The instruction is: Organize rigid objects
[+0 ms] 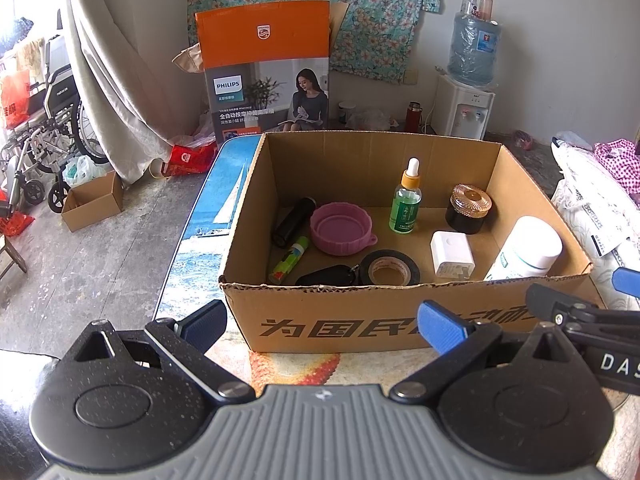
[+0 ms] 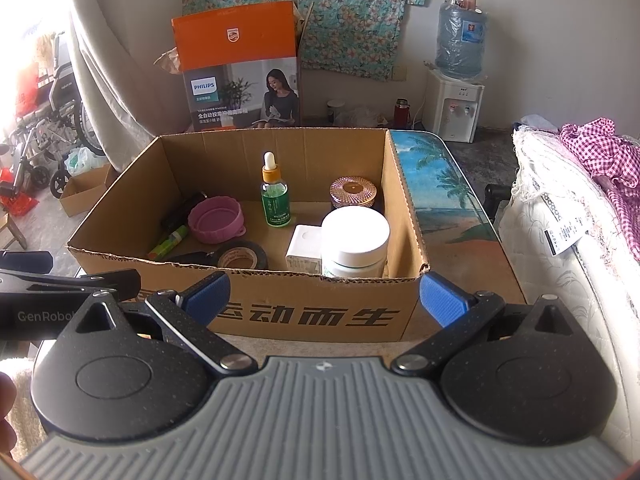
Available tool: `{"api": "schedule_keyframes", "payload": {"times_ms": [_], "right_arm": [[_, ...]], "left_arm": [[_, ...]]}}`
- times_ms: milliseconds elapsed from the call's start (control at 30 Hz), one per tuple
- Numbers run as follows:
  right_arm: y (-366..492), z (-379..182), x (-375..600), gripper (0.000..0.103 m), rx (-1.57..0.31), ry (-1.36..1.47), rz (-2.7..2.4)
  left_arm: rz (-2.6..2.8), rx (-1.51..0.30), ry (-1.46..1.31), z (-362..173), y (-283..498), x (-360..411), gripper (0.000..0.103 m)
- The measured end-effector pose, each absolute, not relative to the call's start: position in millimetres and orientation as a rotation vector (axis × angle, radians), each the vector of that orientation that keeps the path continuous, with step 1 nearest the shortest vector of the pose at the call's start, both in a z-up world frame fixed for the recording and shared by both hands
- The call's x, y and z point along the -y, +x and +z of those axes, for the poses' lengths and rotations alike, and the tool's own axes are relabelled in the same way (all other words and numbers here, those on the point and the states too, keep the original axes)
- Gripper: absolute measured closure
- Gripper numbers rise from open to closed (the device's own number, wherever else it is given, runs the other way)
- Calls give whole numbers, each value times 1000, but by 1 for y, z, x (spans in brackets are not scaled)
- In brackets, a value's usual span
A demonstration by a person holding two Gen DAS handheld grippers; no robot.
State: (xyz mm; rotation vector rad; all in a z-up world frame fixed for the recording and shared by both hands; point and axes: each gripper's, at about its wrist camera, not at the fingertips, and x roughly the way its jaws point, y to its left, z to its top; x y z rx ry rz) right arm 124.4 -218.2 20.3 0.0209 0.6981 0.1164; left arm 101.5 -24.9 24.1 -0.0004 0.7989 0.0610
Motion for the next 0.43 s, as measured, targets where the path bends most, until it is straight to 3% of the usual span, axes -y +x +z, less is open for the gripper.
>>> {"api": "schedule_keyframes", "payload": {"times_ms": [433], "right_arm": [[122, 21, 218, 1, -699, 20, 114]], "left_arm": [[61, -801, 0, 27, 101, 26, 1]]}}
